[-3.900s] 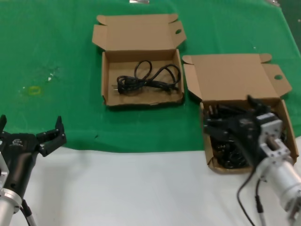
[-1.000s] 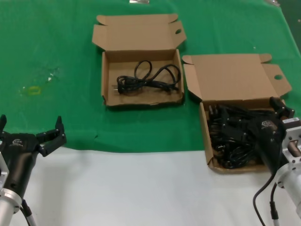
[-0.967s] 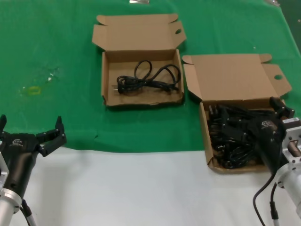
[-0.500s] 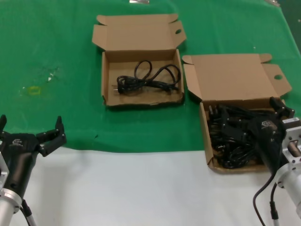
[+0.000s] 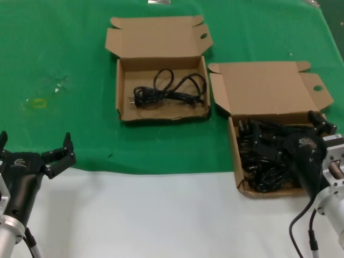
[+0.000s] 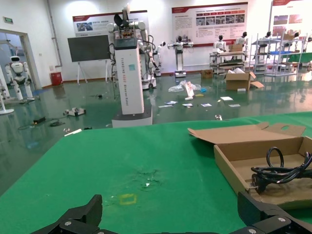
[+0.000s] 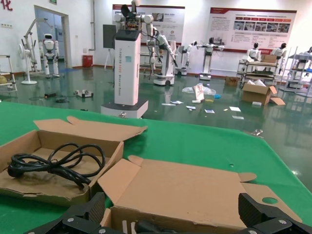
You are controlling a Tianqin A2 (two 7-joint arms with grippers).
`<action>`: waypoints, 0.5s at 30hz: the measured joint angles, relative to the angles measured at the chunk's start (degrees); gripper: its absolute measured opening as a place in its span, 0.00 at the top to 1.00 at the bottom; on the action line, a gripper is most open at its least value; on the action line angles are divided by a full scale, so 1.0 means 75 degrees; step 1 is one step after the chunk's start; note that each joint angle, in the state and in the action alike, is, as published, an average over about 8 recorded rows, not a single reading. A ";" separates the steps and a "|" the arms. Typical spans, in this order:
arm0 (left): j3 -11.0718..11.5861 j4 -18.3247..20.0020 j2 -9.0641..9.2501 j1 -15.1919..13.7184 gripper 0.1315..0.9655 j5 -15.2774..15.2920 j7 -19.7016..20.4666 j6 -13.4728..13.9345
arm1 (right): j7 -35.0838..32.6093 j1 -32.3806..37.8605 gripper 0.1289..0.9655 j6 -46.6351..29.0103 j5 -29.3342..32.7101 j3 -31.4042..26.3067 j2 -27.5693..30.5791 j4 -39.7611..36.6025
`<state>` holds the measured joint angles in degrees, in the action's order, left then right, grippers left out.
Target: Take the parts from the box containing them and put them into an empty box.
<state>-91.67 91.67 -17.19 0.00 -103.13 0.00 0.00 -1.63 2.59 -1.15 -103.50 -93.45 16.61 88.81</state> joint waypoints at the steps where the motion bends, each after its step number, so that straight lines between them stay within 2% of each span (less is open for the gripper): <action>1: 0.0000 0.0000 0.0000 0.0000 0.00 0.0000 0.0000 0.0000 | 0.0000 0.0000 0.00 0.0000 0.0000 0.0000 0.0000 0.0000; 15: 0.0000 0.0000 0.0000 0.0000 0.00 0.0000 0.0000 0.0000 | 0.0000 0.0000 0.00 0.0000 0.0000 0.0000 0.0000 0.0000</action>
<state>-91.67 91.67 -17.19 0.00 -103.13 0.00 0.00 -1.63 2.59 -1.15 -103.50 -93.45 16.61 88.81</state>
